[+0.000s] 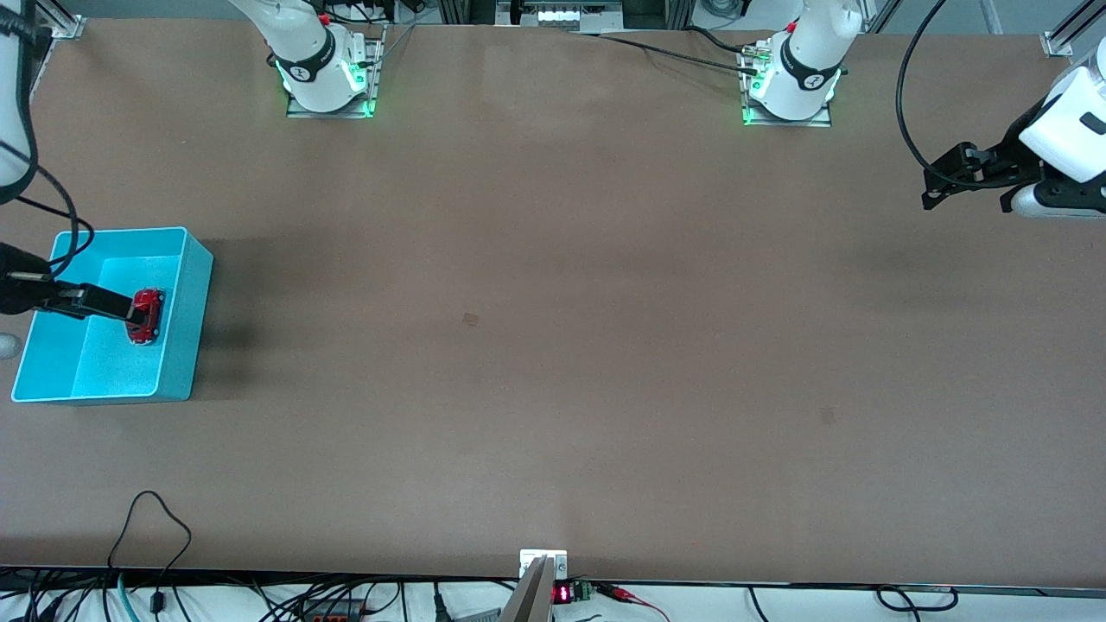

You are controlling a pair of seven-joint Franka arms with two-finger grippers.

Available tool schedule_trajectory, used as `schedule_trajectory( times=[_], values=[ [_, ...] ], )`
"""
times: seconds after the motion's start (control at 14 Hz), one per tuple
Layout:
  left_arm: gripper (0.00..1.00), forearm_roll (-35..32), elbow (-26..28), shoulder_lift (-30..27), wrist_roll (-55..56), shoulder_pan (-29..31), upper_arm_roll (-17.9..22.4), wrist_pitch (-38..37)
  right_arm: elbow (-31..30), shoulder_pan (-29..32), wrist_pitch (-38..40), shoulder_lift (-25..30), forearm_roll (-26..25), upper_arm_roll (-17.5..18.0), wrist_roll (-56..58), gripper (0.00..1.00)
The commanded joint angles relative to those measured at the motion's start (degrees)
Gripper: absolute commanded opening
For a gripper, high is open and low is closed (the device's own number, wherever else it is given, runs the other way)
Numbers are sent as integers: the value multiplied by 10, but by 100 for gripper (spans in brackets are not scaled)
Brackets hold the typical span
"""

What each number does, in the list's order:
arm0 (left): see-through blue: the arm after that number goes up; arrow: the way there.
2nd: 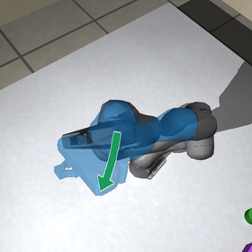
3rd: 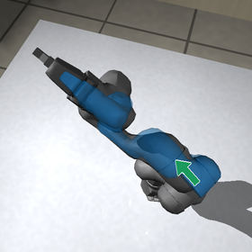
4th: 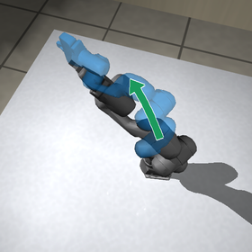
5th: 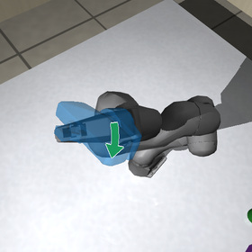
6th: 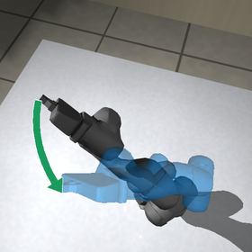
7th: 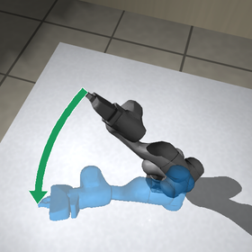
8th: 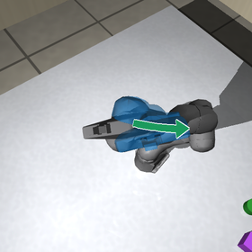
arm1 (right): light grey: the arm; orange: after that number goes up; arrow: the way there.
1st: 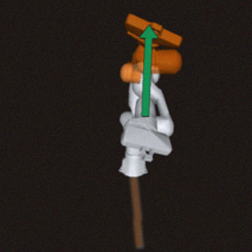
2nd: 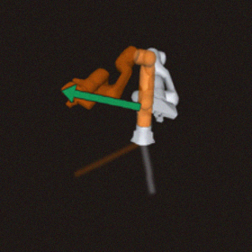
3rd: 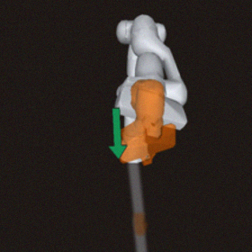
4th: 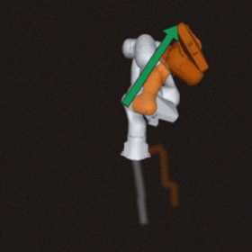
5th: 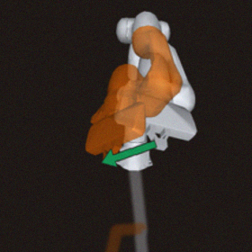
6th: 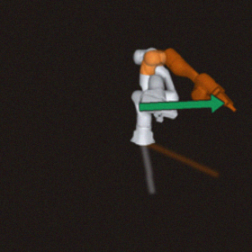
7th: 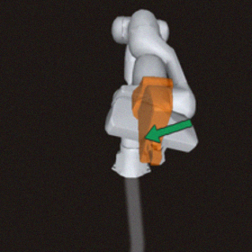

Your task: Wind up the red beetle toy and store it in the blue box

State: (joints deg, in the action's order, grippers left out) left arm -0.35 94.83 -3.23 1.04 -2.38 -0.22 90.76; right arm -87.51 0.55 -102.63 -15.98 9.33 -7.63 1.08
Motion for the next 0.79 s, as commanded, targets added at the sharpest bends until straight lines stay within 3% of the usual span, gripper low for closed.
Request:
schedule_trajectory(
  times=[0.0,0.14,0.43,0.72],
  values=[
    [100,6,-19,9,5,-3,1,-8,-3,-28,37,41,-19,-11,-44,100],
    [100,6,-19,9,5,-3,1,-8,-2,-51,47,59,-24,-36,-40,100],
    [100,6,-19,10,5,-3,1,-8,-5,-48,97,82,-47,-34,-1,100],
    [100,6,-19,10,5,-3,1,-8,-78,-51,61,131,-82,-34,24,100]
  ],
)
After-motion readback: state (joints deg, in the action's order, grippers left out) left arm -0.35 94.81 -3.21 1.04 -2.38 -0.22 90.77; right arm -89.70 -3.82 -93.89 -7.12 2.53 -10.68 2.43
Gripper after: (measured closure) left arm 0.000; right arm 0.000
